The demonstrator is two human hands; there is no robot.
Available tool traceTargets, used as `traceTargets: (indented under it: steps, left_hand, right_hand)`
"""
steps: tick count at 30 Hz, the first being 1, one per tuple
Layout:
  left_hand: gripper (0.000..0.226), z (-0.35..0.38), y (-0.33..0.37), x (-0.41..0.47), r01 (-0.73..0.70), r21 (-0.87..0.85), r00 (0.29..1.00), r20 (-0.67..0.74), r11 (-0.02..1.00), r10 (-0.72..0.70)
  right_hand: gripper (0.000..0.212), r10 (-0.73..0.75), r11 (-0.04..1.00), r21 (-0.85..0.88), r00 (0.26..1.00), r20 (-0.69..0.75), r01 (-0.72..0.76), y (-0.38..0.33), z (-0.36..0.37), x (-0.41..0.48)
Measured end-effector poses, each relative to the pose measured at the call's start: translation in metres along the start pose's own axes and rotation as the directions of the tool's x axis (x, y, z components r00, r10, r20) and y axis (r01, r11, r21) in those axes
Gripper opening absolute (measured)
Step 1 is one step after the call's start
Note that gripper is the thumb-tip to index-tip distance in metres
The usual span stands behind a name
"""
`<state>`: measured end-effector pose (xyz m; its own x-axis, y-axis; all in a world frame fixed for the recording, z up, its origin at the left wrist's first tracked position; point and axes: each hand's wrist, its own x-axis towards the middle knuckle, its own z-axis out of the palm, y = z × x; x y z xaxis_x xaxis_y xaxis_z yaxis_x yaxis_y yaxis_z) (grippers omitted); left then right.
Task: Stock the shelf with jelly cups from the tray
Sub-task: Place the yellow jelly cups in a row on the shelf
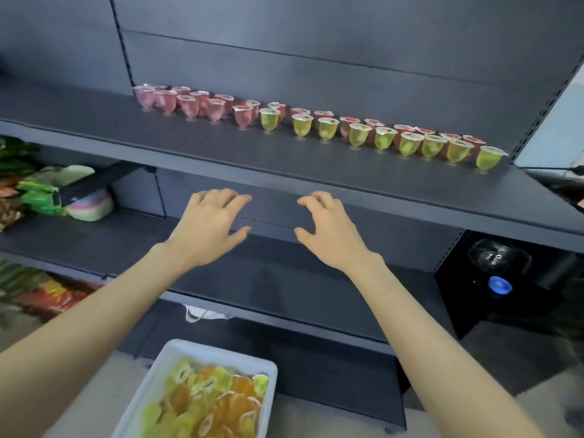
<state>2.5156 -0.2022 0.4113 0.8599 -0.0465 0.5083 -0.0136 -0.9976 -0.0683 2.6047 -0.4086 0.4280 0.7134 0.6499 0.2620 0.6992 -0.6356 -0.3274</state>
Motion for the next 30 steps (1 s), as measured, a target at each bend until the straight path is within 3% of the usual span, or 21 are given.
traceTargets:
  steps: [7, 13, 21, 28, 30]
  left_hand:
    - [0.050, 0.071, -0.079, -0.089, 0.086, -0.074, 0.979, 0.189, 0.994, -0.071]
    - [0.046, 0.153, -0.150, -0.162, 0.141, -0.189, 0.909, 0.414, 0.972, -0.051]
    - [0.051, 0.276, -0.187, -0.274, 0.309, -0.246, 0.677, 0.735, 0.919, -0.031]
    - [0.052, 0.394, -0.182, -0.356, 0.469, -0.269, 0.526, 0.851, 0.841, -0.020]
    - [0.052, 0.428, -0.176, -0.368, 0.482, -0.301, 0.526, 0.851, 0.823, 0.004]
  right_hand:
    - [0.051, 0.052, 0.998, 0.010, 0.978, 0.202, -0.055, -0.047, 0.137, 0.005]
    - [0.052, 0.227, 0.967, 0.028, 0.905, 0.360, -0.254, -0.083, 0.273, 0.007]
    - [0.050, 0.416, 0.873, -0.009, 0.734, 0.537, -0.487, -0.094, 0.443, -0.031]
    - [0.053, 0.516, 0.772, -0.023, 0.605, 0.606, -0.635, -0.064, 0.576, -0.071]
    - [0.056, 0.549, 0.742, -0.029, 0.582, 0.599, -0.670, -0.051, 0.610, -0.080]
